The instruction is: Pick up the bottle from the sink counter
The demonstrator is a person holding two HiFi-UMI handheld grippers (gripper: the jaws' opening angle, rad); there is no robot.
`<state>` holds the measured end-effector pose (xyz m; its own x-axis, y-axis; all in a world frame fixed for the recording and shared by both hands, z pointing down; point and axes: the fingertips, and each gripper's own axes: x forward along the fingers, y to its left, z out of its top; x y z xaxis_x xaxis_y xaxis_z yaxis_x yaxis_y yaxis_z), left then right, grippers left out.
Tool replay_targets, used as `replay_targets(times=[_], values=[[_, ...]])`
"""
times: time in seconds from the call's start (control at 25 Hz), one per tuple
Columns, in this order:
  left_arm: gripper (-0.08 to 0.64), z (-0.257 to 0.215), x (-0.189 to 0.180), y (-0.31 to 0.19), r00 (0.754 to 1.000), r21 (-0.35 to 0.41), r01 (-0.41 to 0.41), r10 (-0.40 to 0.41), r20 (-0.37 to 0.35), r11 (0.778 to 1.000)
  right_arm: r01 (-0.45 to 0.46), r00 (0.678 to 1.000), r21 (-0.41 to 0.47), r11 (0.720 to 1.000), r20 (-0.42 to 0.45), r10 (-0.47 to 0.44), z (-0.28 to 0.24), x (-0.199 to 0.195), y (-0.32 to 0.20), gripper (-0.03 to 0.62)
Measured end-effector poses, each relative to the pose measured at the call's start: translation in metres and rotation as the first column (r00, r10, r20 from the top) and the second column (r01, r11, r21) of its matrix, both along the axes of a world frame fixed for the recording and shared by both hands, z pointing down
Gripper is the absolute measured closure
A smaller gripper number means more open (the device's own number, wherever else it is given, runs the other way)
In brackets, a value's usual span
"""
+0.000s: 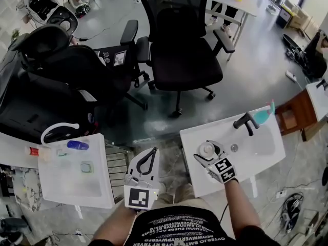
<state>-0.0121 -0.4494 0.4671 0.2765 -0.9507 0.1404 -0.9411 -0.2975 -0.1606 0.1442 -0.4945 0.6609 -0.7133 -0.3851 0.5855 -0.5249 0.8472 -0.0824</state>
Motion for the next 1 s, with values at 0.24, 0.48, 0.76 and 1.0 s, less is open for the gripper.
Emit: replay_targets(times=[0.24, 0.48, 0.76, 1.0], values=[[0.558, -0.013, -0.002, -0.003, 1.0, 0.005, -0.011, 0.011, -0.011, 1.0, 0.013, 1.0, 0.033, 0.999, 0.006, -0.013, -0.054, -0.004, 0.001, 0.258], [0.558, -0.02, -0.002, -0.005, 0.999, 0.005, -0.032, 0.032, -0.008, 0.999, 0.04, 0.999, 0.076, 0.996, 0.011, -0.041, -0.091, -0.015, 0.003, 0.258], [0.558, -0.028, -0.002, -0.003, 0.998, 0.019, -0.066, 0.066, -0.003, 0.998, 0.052, 0.998, 0.118, 0.992, 0.024, -0.055, -0.135, -0.026, 0.012, 0.258], [0.558, -0.035, -0.002, 0.0, 0.996, 0.013, -0.085, 0.085, -0.016, 0.996, 0.047, 0.997, 0.15, 0.988, 0.055, -0.056, -0.17, -0.03, 0.02, 0.258]])
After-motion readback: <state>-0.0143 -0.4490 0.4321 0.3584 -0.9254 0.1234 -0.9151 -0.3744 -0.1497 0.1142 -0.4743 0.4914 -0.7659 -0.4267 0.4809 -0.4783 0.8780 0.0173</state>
